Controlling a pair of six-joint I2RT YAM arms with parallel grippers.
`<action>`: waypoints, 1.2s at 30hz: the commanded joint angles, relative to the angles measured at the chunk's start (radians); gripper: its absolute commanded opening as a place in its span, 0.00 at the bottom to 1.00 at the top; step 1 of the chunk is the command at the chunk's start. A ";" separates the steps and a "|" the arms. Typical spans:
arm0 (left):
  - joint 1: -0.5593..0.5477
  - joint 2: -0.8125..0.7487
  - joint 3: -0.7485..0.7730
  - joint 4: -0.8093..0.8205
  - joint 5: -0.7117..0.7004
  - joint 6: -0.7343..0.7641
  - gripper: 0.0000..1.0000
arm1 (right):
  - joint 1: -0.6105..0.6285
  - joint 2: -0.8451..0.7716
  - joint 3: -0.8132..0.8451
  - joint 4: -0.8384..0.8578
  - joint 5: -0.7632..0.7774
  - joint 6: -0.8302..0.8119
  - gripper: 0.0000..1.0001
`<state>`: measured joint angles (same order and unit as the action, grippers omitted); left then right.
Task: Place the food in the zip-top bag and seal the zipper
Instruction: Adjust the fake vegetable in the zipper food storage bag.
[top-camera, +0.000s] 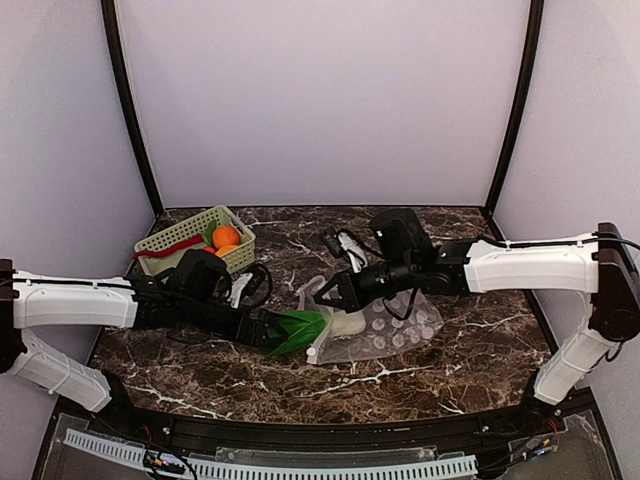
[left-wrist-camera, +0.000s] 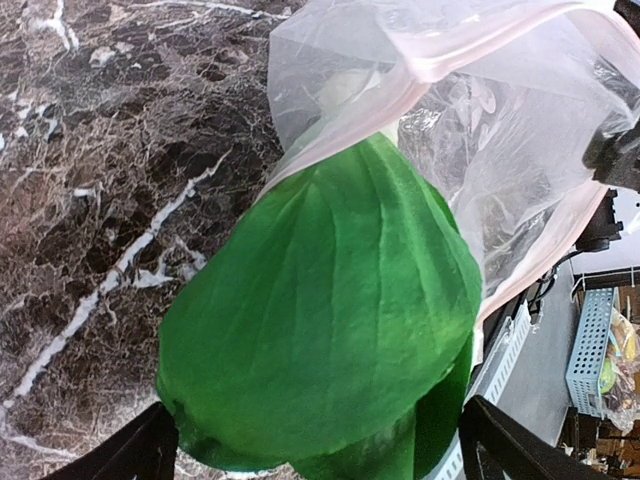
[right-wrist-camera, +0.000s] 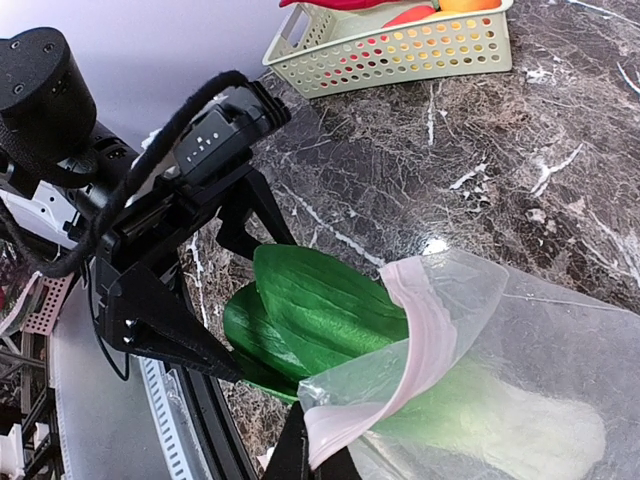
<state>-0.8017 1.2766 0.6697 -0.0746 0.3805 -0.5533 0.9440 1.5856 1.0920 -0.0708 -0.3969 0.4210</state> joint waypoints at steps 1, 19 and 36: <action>-0.002 -0.017 -0.034 0.043 -0.019 -0.038 0.99 | -0.004 -0.030 -0.012 0.066 -0.027 0.005 0.00; -0.002 0.015 -0.102 0.190 0.017 -0.111 0.99 | -0.005 -0.065 -0.051 0.160 -0.067 0.037 0.00; -0.002 0.010 -0.116 0.355 0.121 -0.222 0.77 | -0.005 -0.076 -0.083 0.238 -0.097 0.073 0.00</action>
<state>-0.8013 1.2926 0.5636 0.2058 0.4561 -0.7460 0.9440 1.5398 1.0229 0.0910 -0.4717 0.4808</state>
